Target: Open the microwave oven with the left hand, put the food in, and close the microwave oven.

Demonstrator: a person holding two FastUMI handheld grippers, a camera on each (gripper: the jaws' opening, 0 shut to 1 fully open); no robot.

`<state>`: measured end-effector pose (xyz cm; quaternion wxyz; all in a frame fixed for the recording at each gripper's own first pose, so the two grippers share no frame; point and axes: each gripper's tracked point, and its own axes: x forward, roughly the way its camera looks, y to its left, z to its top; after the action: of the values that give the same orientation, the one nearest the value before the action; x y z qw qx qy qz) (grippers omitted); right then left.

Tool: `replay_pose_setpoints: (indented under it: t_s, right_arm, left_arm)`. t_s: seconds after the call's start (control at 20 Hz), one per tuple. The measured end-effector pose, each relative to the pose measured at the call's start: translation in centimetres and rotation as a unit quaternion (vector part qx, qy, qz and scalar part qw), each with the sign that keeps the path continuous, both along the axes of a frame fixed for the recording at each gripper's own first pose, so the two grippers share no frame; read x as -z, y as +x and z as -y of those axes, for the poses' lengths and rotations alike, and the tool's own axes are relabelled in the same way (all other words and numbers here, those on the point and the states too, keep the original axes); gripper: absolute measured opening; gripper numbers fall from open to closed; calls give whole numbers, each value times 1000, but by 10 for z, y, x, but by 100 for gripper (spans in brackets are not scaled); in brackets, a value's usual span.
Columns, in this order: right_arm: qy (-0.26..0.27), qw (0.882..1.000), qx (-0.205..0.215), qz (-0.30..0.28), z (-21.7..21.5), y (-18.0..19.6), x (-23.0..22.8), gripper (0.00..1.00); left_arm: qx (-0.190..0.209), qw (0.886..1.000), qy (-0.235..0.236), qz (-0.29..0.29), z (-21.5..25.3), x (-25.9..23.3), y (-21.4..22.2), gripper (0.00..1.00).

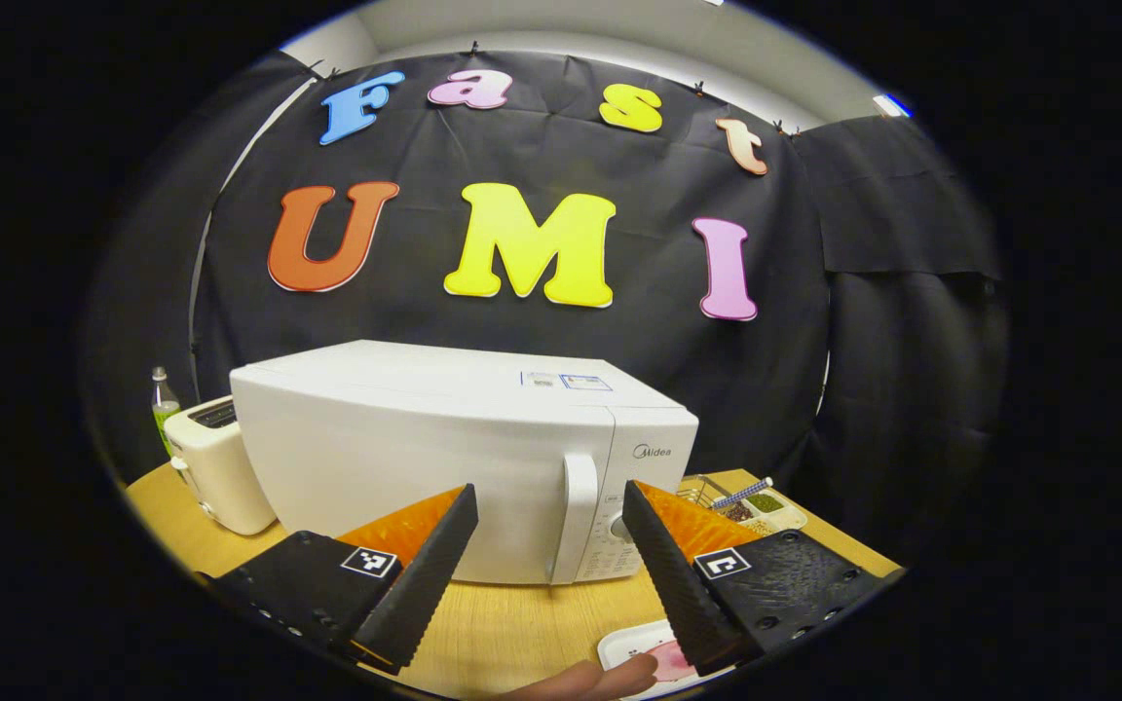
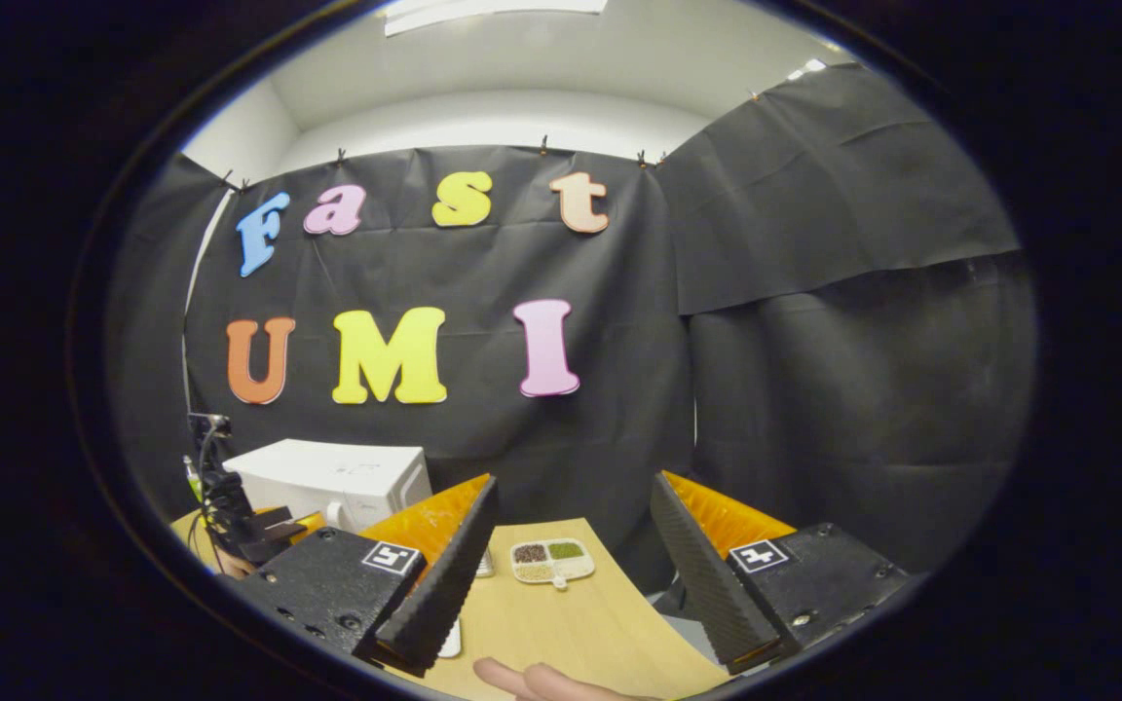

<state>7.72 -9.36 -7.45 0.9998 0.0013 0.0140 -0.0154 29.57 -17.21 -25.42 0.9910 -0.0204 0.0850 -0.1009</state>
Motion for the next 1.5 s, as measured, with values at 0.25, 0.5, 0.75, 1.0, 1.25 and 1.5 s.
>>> replay_pose_setpoints:
  t_s: [0.25,0.5,0.75,1.0,1.25,1.5]
  right_arm:
    - [-11,1000,-10,10,8,-2,7,100]
    - [-17,999,-37,-2,0,-7,27,100]
    - [-18,998,-55,-11,-7,-8,39,100]
    - [-24,998,-61,-24,-8,-9,50,100]
    - [-21,997,-65,-31,-10,-7,54,100]
    - [-23,997,-67,-36,-13,-1,60,100]
  left_arm:
    - [-5,1000,22,11,17,35,37,94]
    - [-36,998,27,38,17,39,50,73]
    - [-40,998,47,34,22,43,53,32]
    - [-38,999,30,22,20,44,47,17]
    - [-55,998,28,22,20,43,40,16]
    - [-45,998,28,22,22,43,42,8]
